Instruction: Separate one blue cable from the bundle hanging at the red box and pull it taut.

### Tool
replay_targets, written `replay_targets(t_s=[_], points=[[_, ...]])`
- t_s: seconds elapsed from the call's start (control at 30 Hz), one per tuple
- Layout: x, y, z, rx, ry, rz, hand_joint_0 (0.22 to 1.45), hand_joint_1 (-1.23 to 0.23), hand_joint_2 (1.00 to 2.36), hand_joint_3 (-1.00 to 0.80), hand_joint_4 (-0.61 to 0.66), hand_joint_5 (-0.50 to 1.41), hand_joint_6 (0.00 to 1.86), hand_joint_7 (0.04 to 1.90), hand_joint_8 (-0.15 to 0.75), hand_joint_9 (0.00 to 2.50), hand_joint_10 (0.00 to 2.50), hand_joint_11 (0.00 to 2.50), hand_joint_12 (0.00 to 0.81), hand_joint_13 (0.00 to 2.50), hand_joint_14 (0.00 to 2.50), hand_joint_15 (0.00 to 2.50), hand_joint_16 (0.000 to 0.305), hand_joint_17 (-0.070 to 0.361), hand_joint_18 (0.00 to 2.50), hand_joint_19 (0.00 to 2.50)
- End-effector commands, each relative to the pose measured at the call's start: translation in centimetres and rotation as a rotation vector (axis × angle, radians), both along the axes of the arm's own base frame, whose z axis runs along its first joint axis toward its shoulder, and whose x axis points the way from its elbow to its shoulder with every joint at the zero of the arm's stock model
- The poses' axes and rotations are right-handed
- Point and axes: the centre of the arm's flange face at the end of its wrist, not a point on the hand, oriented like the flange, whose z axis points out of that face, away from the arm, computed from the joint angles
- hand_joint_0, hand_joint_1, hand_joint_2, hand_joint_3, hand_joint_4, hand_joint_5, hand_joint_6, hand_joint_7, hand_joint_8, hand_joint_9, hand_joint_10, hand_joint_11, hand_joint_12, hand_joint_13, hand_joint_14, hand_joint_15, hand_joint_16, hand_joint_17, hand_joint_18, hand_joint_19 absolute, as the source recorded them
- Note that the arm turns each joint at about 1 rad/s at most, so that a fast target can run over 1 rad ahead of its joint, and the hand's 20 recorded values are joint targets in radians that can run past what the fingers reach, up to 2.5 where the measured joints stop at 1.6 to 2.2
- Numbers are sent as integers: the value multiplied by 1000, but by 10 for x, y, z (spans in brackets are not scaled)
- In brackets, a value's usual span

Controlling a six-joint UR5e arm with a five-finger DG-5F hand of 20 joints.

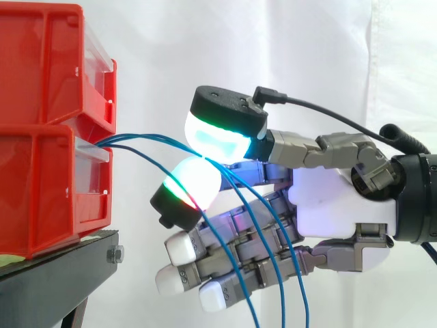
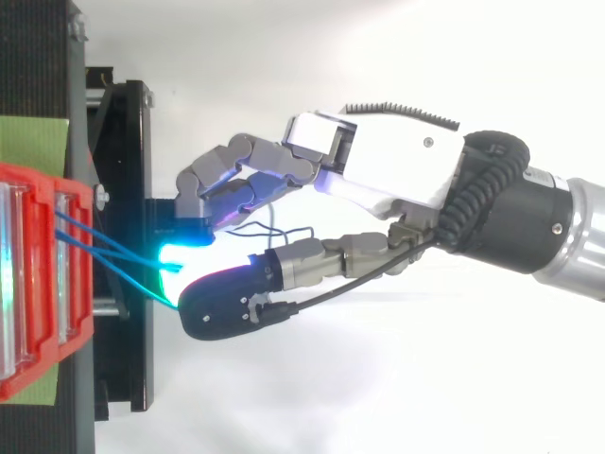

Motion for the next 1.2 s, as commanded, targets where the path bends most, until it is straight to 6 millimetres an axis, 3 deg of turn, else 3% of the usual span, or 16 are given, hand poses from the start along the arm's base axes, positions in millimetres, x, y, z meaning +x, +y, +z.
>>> replay_targets(t_s=[0.0,0.57,0.73,0.9,1.17], points=[[-1,0,-1,-2,13,1,723,-830,1002,-470,55,-209,944,965,277,812,22,722,346,562,13,318,48,108,543,474],[-2,1,-1,-4,15,3,740,-897,1000,-500,37,-197,939,968,271,850,22,729,337,605,13,318,47,105,589,455],[-2,2,-1,-4,15,4,670,-921,1000,-500,72,-186,936,961,271,877,23,744,336,623,14,337,46,103,590,470],[-2,2,0,-4,14,4,512,-789,1000,-500,108,-180,929,933,296,909,21,718,362,650,14,355,50,113,613,511],[-1,2,-1,-4,15,6,586,-540,1000,-500,106,-181,910,952,297,941,23,721,351,653,14,365,48,108,604,532]])
